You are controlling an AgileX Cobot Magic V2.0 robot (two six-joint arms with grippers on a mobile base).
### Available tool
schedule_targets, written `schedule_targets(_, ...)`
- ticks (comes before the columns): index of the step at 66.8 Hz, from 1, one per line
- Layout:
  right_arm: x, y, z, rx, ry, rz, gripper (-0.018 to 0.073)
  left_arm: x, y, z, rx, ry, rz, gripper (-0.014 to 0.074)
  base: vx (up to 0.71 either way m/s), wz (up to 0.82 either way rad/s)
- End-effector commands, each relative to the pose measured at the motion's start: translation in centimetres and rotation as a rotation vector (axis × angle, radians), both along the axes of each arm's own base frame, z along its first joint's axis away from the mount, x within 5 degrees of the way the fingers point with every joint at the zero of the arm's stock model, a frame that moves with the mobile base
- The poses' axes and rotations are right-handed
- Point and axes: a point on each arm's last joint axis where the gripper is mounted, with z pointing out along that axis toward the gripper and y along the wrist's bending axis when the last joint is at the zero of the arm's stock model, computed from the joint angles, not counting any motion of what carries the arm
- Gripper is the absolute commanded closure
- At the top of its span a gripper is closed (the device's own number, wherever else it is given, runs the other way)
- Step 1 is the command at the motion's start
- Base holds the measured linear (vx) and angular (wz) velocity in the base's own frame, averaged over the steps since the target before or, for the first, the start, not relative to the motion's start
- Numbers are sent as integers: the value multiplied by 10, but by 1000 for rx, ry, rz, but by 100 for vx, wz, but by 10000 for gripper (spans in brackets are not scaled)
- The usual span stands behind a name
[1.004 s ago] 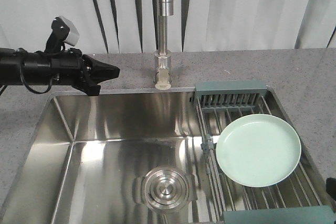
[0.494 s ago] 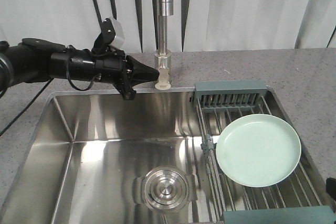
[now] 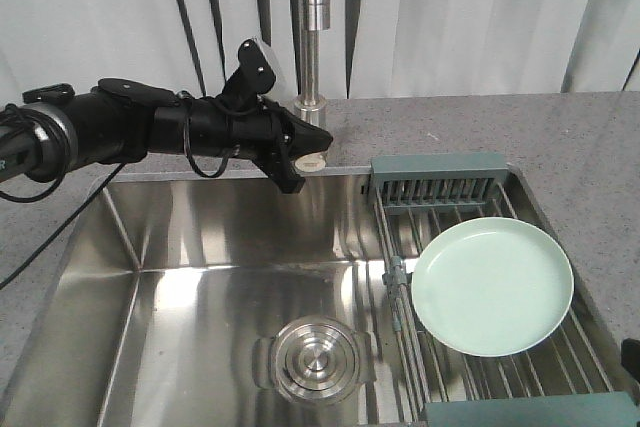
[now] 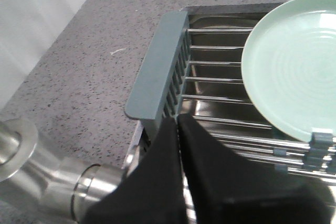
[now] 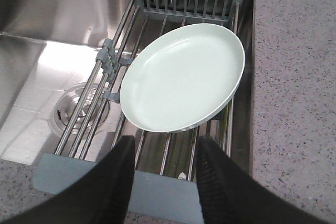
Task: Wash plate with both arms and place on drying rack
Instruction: 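Push the faucet handle with the left gripper to turn off water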
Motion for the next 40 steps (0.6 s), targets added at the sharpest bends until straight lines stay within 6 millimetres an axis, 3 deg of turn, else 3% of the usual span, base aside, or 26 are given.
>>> schedule_targets(1, 4, 0, 13, 14, -83, -5, 279, 0, 0, 36, -57, -91, 50, 604, 0, 0)
schedule_targets(40, 4, 0, 13, 16, -82, -5, 279, 13, 5, 48, -16, -288, 136, 604, 0, 0)
